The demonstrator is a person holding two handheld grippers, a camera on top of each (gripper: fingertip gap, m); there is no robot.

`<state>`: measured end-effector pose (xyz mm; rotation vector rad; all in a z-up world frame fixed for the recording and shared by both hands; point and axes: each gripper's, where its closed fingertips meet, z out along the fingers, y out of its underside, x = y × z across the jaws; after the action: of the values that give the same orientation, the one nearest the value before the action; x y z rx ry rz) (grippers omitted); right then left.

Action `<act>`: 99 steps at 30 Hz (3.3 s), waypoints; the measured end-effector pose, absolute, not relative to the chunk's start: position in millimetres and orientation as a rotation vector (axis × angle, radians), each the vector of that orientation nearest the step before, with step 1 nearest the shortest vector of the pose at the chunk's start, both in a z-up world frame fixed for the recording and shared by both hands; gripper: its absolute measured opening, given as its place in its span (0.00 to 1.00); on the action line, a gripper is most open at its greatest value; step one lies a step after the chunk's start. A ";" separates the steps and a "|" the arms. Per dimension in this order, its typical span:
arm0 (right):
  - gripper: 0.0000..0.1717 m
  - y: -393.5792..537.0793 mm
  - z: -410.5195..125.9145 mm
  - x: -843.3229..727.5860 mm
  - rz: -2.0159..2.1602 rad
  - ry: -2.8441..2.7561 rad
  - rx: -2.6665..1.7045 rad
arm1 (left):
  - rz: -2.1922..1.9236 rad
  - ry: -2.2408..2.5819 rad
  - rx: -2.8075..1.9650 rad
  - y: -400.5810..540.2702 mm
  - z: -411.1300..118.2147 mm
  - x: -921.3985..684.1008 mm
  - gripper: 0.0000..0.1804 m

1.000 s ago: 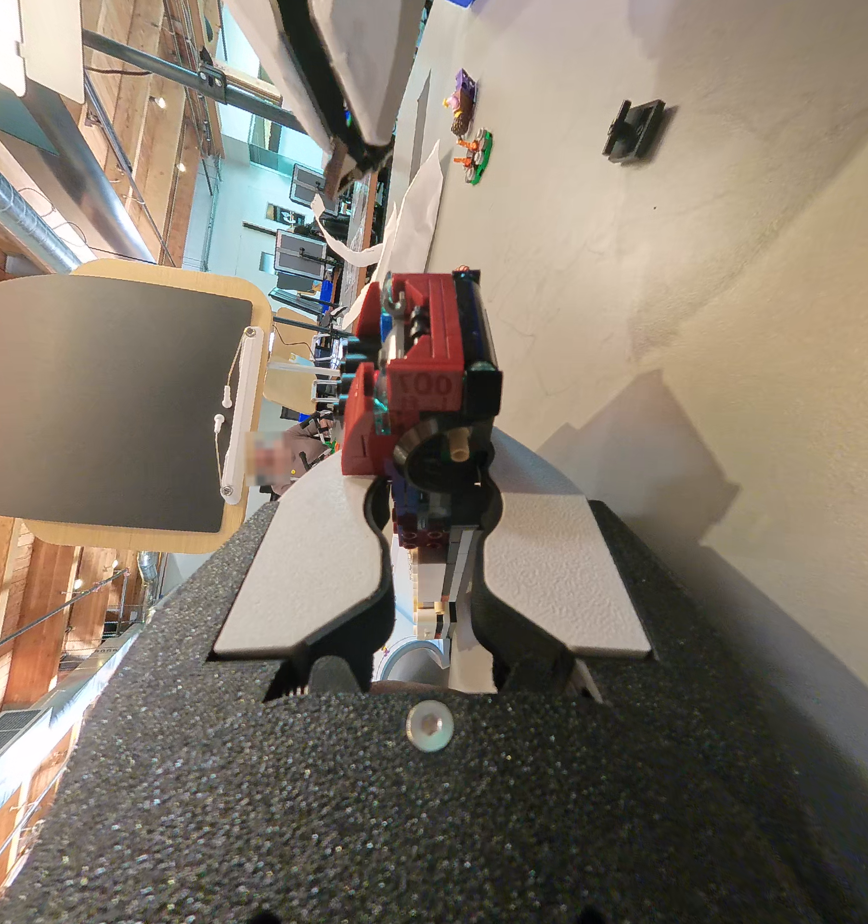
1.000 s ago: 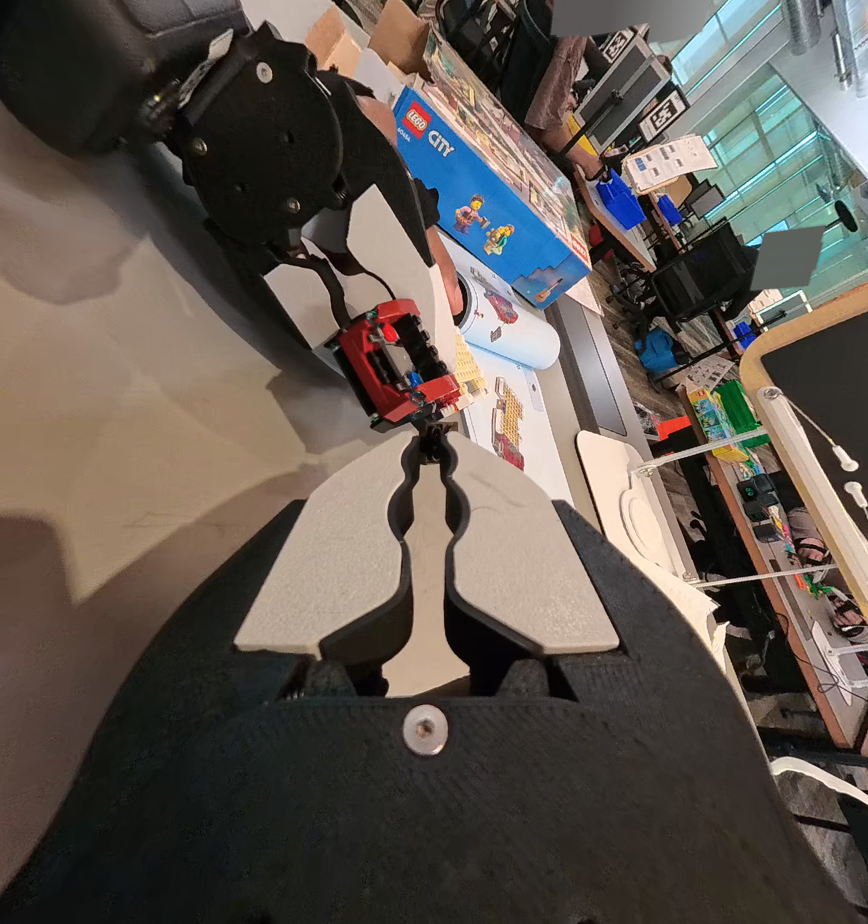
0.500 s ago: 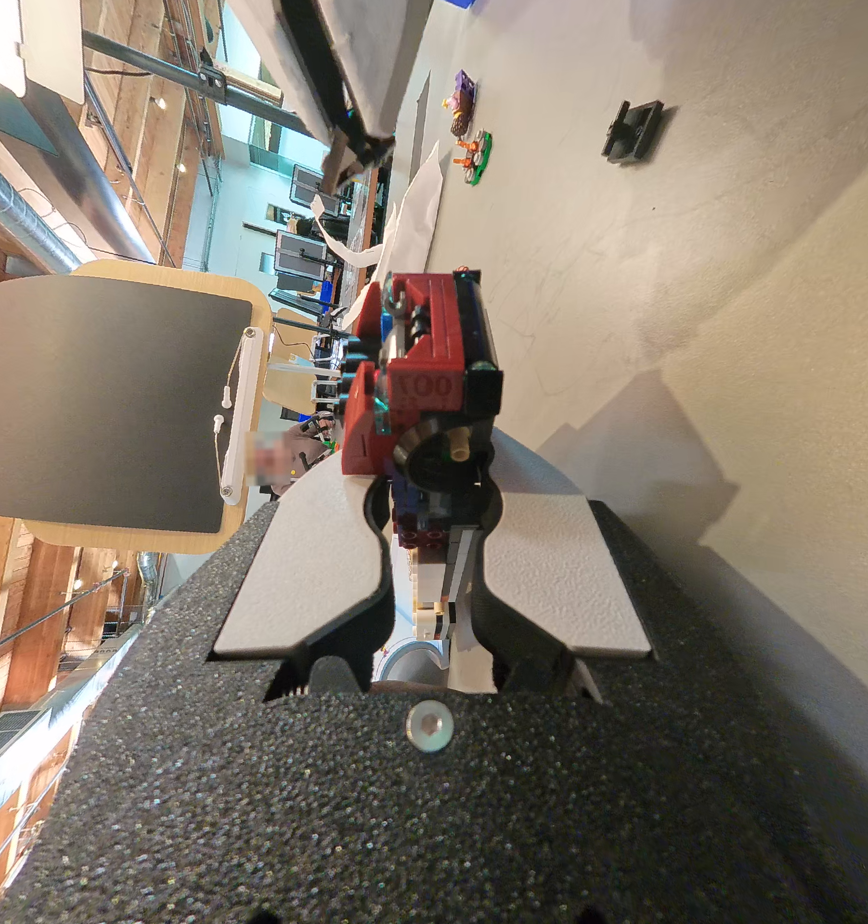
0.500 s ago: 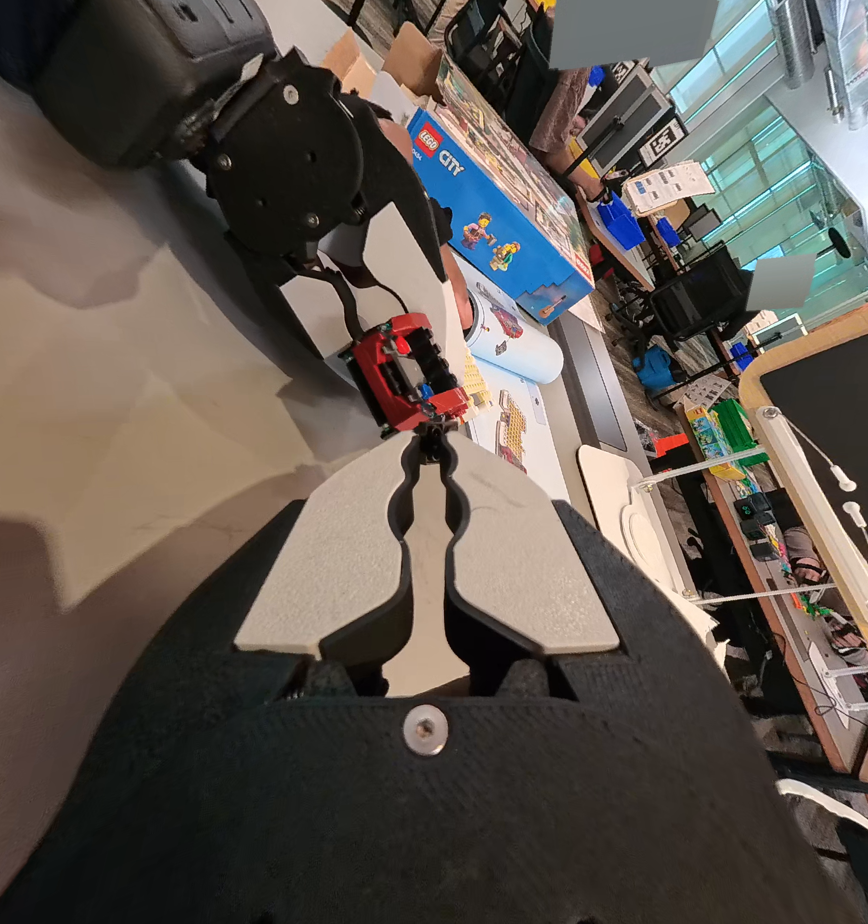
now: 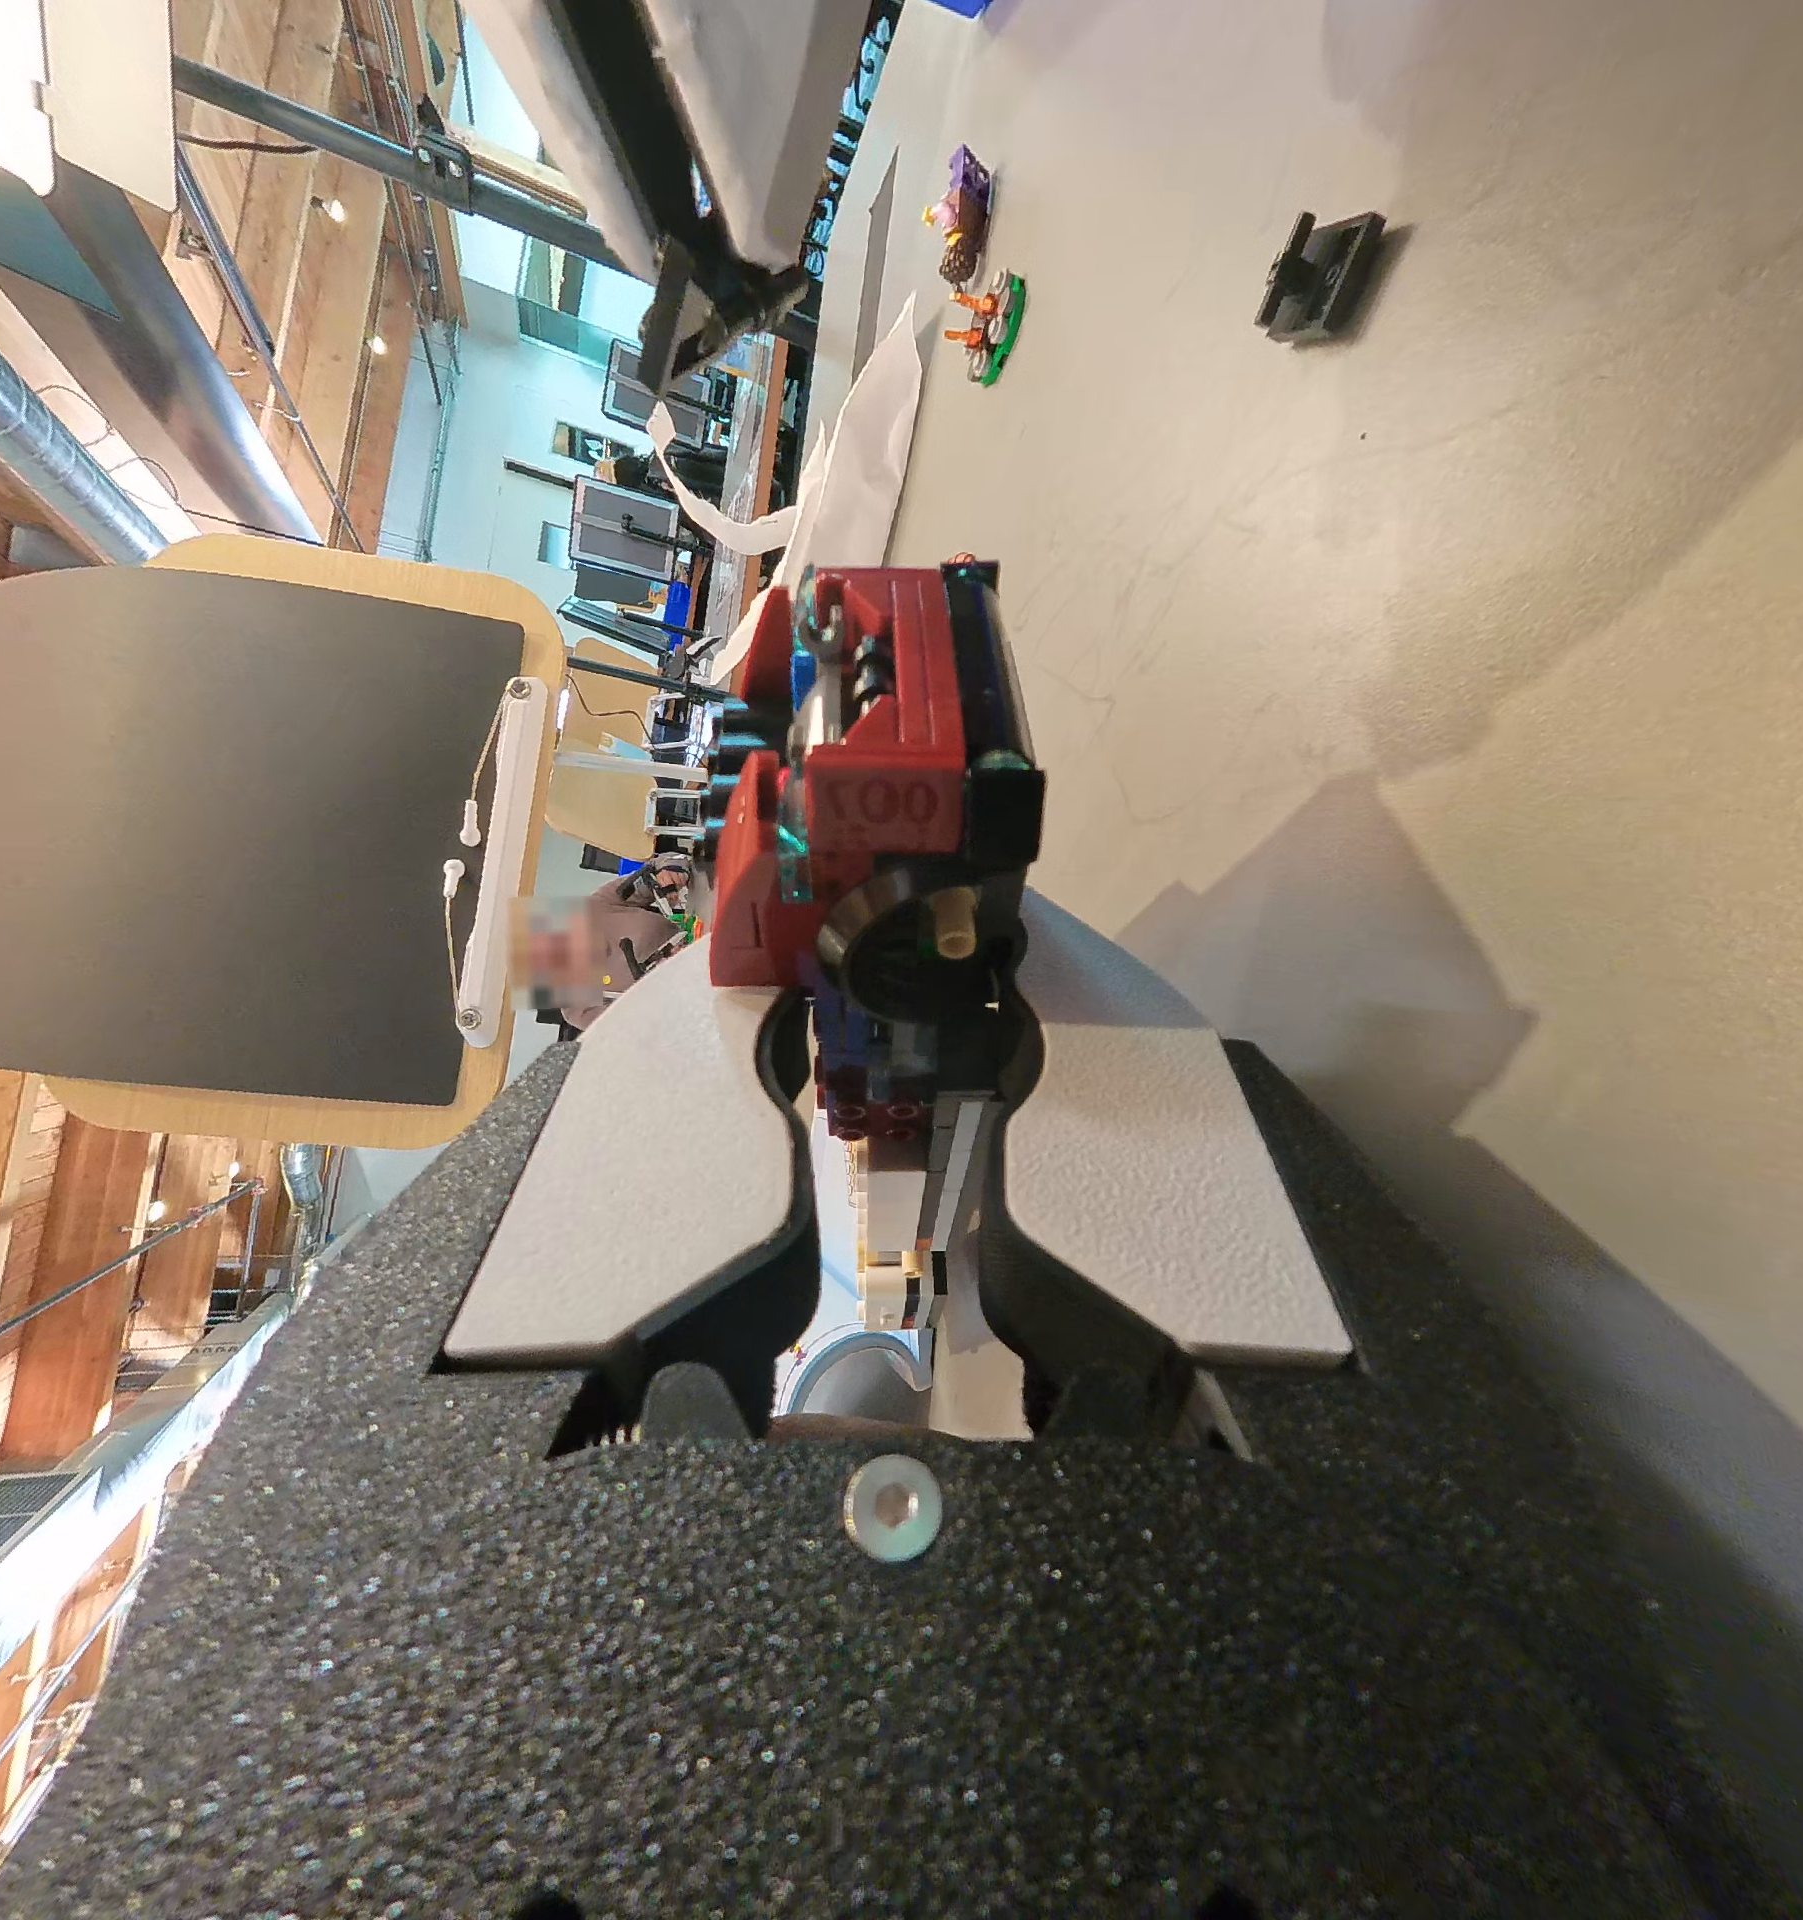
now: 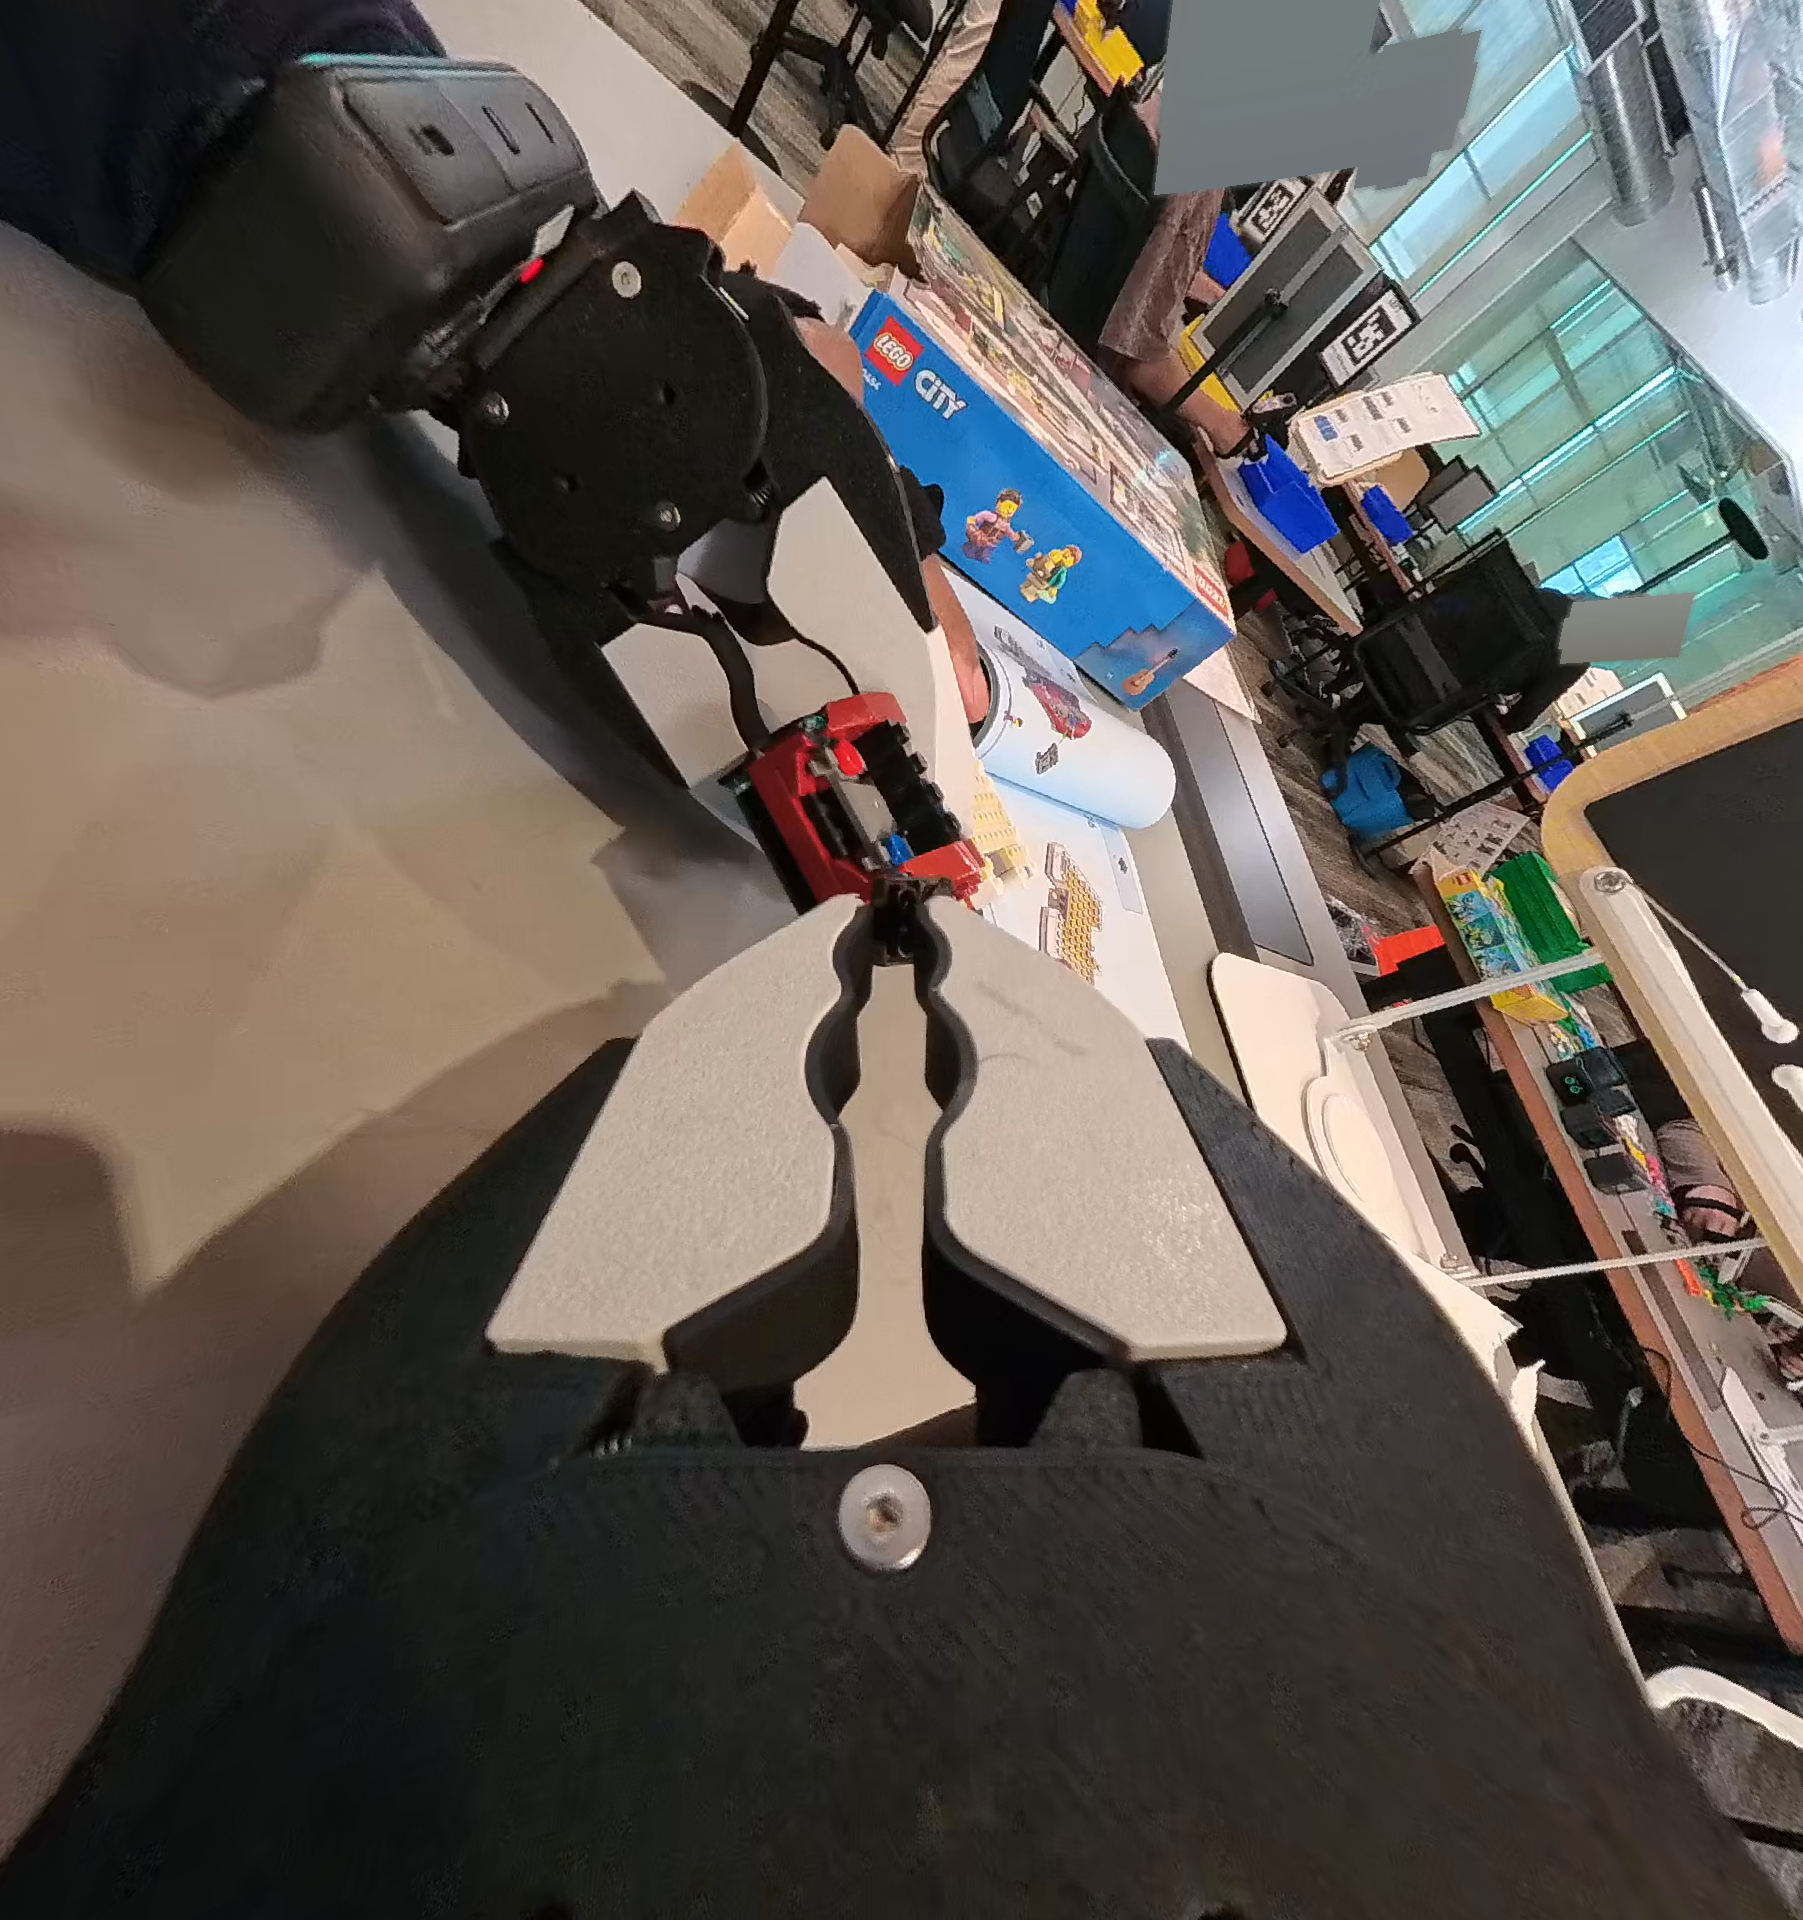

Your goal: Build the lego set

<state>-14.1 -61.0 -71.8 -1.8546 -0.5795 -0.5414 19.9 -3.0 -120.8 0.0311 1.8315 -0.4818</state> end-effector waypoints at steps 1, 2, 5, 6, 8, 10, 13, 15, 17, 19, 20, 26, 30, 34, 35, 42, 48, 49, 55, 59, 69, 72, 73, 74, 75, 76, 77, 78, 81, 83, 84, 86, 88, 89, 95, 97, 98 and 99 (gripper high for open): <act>0.04 -60.8 -71.6 -14.8 -0.541 -0.581 -1.852 | -0.483 1.831 0.030 -3.0 -120.7 20.1 0.18; 0.04 -60.6 -71.4 -15.4 -0.540 -0.582 -1.851 | -0.484 1.831 0.028 -3.1 -120.2 19.9 0.18; 0.04 -60.1 -70.5 -16.6 -0.539 -0.583 -1.847 | -0.490 1.829 0.024 -3.4 -118.9 19.9 0.18; 0.04 -60.0 -70.2 -16.9 -0.540 -0.584 -1.846 | -0.492 1.829 0.022 -3.2 -118.7 19.8 0.18; 0.04 -59.8 -70.1 -17.6 -0.539 -0.585 -1.846 | -0.497 1.828 0.020 -2.8 -118.2 19.5 0.18; 0.04 -59.8 -69.6 -18.0 -0.542 -0.587 -1.844 | -0.503 1.826 0.018 -2.8 -117.9 19.1 0.18; 0.04 -59.9 -69.4 -19.0 -0.538 -0.588 -1.843 | -0.512 1.824 0.013 -2.8 -117.0 19.6 0.18; 0.04 -60.0 -69.6 -19.0 -0.537 -0.589 -1.844 | -0.518 1.823 0.009 -2.2 -116.6 19.1 0.18; 0.04 -60.0 -69.4 -18.9 -0.535 -0.587 -1.843 | -0.524 1.821 0.004 -3.3 -116.3 19.3 0.18; 0.04 -60.0 -69.1 -19.0 -0.534 -0.587 -1.842 | -0.533 1.820 -0.003 -3.1 -115.4 19.5 0.18; 0.04 -60.0 -69.0 -19.1 -0.534 -0.587 -1.842 | -0.536 1.819 -0.005 -2.6 -115.2 19.4 0.18; 0.04 -59.1 -67.6 -19.6 -0.519 -0.574 -1.841 | -0.550 1.819 -0.017 -2.8 -114.6 18.7 0.18; 0.04 -56.7 -64.0 -18.4 -0.520 -0.552 -1.846 | -0.576 1.818 -0.035 -1.5 -111.6 18.2 0.18; 0.04 -53.7 -58.1 -21.7 -0.525 -0.551 -1.839 | -0.602 1.821 -0.045 -2.3 -109.3 14.5 0.18; 0.04 -53.0 -56.6 -22.1 -0.528 -0.551 -1.838 | -0.612 1.821 -0.046 -3.2 -108.3 13.7 0.18; 0.04 -48.9 -47.4 -22.4 -0.559 -0.559 -1.826 | -0.656 1.829 -0.046 -10.5 -104.3 9.7 0.18; 0.04 -43.2 -44.0 -23.2 -0.586 -0.571 -1.809 | -0.664 1.829 -0.044 -12.0 -104.4 11.6 0.18; 0.04 -42.6 -44.2 -23.3 -0.590 -0.571 -1.805 | -0.667 1.829 -0.046 -13.9 -103.6 12.7 0.18; 0.04 -39.0 -44.2 -22.7 -0.611 -0.564 -1.776 | -0.693 1.840 -0.053 -17.3 -105.1 16.3 0.18; 0.04 -36.5 -44.5 -22.0 -0.660 -0.581 -1.760 | -0.715 1.850 -0.059 -20.1 -103.6 17.4 0.18; 0.04 -35.1 -49.9 -21.3 -0.702 -0.620 -1.766 | -0.721 1.860 -0.067 -22.4 -104.9 22.8 0.18; 0.04 -34.5 -48.7 -21.0 -0.702 -0.622 -1.762 | -0.734 1.862 -0.075 -22.1 -104.5 23.7 0.18; 0.04 -34.2 -48.1 -21.1 -0.699 -0.621 -1.760 | -0.740 1.861 -0.077 -22.0 -104.3 23.9 0.18; 0.04 -33.9 -47.4 -21.1 -0.697 -0.620 -1.758 | -0.746 1.861 -0.079 -22.0 -103.9 24.0 0.18; 0.04 -33.7 -46.9 -21.2 -0.700 -0.620 -1.755 | -0.750 1.861 -0.080 -22.0 -103.6 24.1 0.18; 0.04 -33.6 -46.5 -21.2 -0.708 -0.623 -1.751 | -0.750 1.860 -0.081 -21.9 -103.3 24.3 0.18; 0.04 -33.5 -46.5 -21.4 -0.717 -0.627 -1.747 | -0.748 1.860 -0.081 -21.9 -103.4 24.6 0.18; 0.04 -33.5 -46.9 -21.5 -0.726 -0.633 -1.745 | -0.746 1.860 -0.079 -21.9 -103.7 24.7 0.18; 0.04 -32.8 -49.7 -22.8 -0.739 -0.652 -1.748 | -0.730 1.862 -0.069 -22.1 -105.7 25.5 0.18; 0.04 -32.0 -51.2 -23.6 -0.741 -0.666 -1.750 | -0.719 1.864 -0.059 -22.8 -107.0 25.6 0.18; 0.04 -31.7 -51.7 -24.0 -0.739 -0.670 -1.751 | -0.716 1.865 -0.056 -23.2 -107.5 25.5 0.18; 0.04 -31.2 -52.0 -24.5 -0.731 -0.680 -1.752 | -0.718 1.865 -0.052 -23.8 -107.8 25.4 0.18; 0.04 -31.0 -50.8 -24.6 -0.720 -0.684 -1.750 | -0.725 1.864 -0.055 -23.7 -107.1 25.5 0.18; 0.04 -30.9 -50.1 -24.7 -0.708 -0.682 -1.749 | -0.729 1.863 -0.058 -23.5 -106.7 25.5 0.18; 0.04 -31.0 -49.9 -31.6 -0.612 -0.691 -1.726 | -0.738 1.862 -0.056 -24.0 -106.5 25.0 0.18; 0.04 -31.1 -52.0 -30.9 -0.583 -0.693 -1.730 | -0.747 1.864 -0.052 -24.9 -106.4 24.1 0.18; 0.04 -31.5 -52.2 -31.0 -0.562 -0.692 -1.731 | -0.745 1.864 -0.050 -25.0 -106.6 24.0 0.18; 0.04 -32.0 -52.1 -31.0 -0.543 -0.689 -1.731 | -0.744 1.864 -0.048 -25.2 -106.6 23.7 0.18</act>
<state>-31.0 -32.0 -52.1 -1.7310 -0.6893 -0.5430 23.7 -25.2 -106.6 -0.0481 1.8638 -0.7442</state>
